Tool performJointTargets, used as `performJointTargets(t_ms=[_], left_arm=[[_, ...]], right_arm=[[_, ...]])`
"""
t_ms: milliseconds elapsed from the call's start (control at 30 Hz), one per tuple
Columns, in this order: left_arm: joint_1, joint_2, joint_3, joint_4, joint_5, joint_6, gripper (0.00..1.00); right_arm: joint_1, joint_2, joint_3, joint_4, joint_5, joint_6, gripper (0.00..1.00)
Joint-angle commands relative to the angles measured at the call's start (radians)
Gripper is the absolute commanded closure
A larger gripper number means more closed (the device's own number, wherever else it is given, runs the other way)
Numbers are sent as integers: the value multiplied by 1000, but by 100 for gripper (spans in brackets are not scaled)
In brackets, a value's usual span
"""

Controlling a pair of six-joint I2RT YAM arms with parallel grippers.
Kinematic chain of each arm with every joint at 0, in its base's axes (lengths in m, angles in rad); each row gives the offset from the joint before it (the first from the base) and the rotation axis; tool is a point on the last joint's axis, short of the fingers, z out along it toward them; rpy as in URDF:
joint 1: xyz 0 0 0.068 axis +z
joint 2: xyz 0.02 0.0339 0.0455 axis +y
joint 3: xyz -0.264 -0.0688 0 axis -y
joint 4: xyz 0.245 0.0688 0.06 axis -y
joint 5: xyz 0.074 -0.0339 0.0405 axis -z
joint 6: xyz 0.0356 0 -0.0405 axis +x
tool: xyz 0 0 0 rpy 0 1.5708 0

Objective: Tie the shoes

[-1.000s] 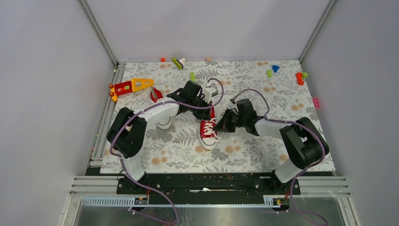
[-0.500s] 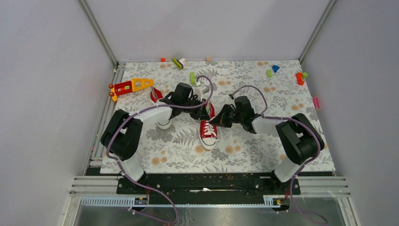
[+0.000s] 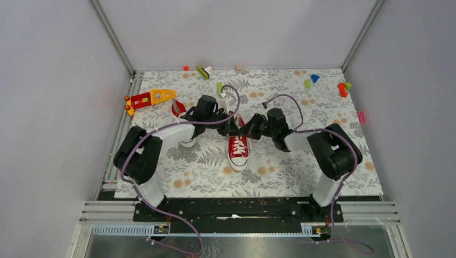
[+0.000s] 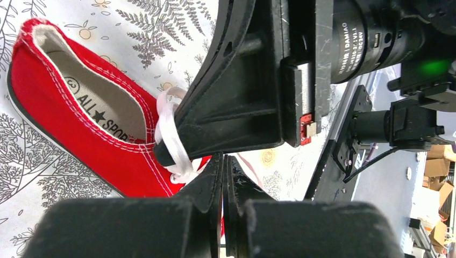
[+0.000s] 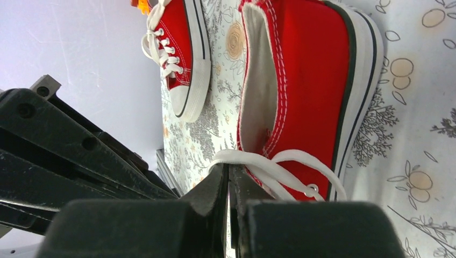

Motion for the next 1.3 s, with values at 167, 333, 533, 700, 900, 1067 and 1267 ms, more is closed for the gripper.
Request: performJointTargets(t_ms=[167, 333, 533, 700, 900, 1067, 1267], left_arm=[[5, -44, -24, 88, 22, -37, 100], [5, -101, -52, 57, -29, -33, 98], [9, -255, -148, 78, -173, -89, 73], [52, -306, -206, 61, -251, -163, 70], [80, -264, -252, 143, -295, -216, 63], [81, -210, -247, 217, -302, -257, 61], [80, -152, -229, 263, -272, -281, 59]], right_arm=[[8, 109, 37, 283, -54, 138, 100], [7, 136, 23, 335, -50, 150, 100], [4, 162, 30, 396, -74, 179, 100], [2, 170, 37, 401, -81, 184, 100], [0, 188, 33, 454, -90, 214, 100], [0, 184, 36, 418, -90, 202, 100], [-1, 182, 36, 412, -89, 203, 100]])
